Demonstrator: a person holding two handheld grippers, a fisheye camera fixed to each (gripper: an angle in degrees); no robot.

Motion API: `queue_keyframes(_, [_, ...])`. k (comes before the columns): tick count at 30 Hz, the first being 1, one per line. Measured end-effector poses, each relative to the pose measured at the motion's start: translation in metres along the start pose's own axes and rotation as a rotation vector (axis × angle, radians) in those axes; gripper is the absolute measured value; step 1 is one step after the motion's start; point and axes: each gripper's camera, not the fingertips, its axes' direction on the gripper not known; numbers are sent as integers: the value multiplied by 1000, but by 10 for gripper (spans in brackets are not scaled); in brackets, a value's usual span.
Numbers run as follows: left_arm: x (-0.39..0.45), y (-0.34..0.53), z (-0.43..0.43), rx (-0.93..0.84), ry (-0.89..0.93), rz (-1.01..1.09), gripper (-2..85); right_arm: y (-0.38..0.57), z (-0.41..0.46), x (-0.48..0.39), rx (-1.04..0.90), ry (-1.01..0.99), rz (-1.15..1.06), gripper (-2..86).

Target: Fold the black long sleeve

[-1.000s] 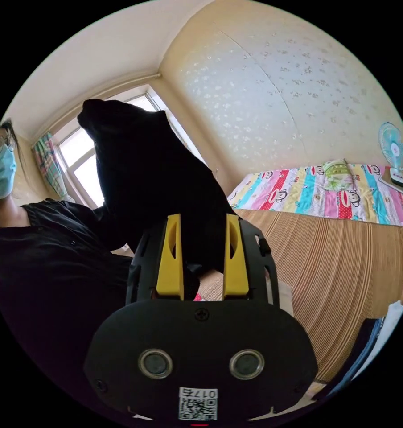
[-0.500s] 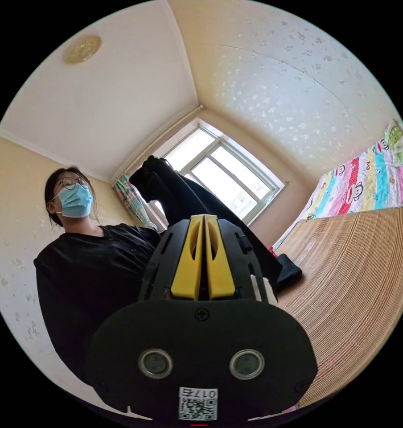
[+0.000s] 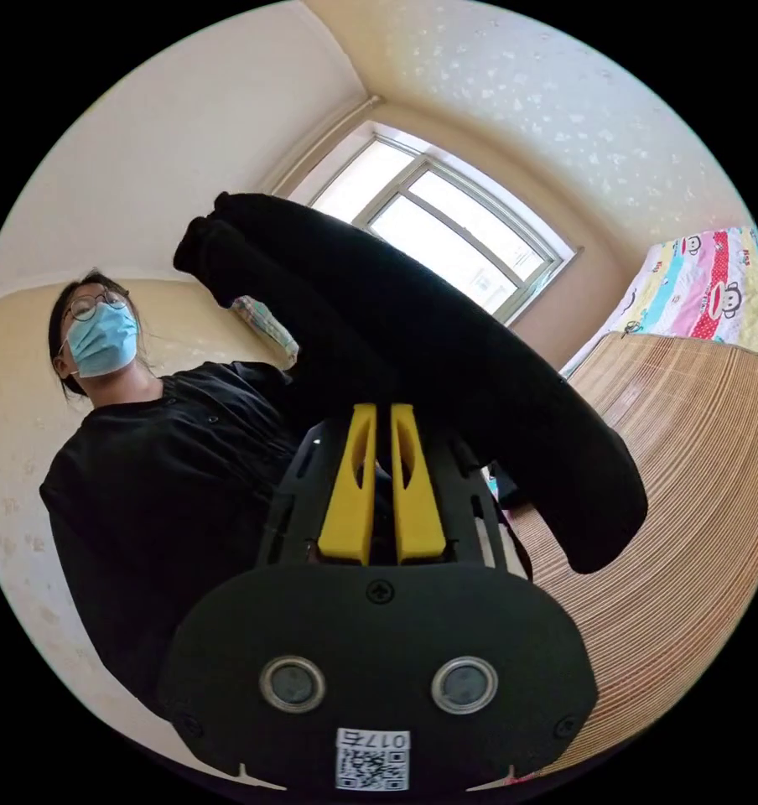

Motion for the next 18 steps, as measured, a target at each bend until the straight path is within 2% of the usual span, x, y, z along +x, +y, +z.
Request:
queue_keyframes(6, [2,3,-95,23,-165,-62,39,2,-95,-75,232,120,-82,32])
queue_keyframes(9, [16,32,-130,0,-142,-156,39,3,-136,-143,341,101,-232,29])
queue_keyframes(11, [42,48,-136,-29,-166,-135,39,6,-153,-208,397,191,-353,27])
queue_keyframes(13, [70,54,-136,-55,-268,-122,39,2,-160,-249,418,333,-374,27])
queue_keyframes(15, [70,43,-134,-44,-296,-146,39,-13,-161,-280,442,497,-342,28])
queue_keyframes(17, [47,23,-132,-15,-316,-281,38,-45,-162,-299,589,708,-104,29])
queue_keyframes(18, [23,10,-129,-14,-356,-395,38,-53,-159,-302,622,763,-62,29])
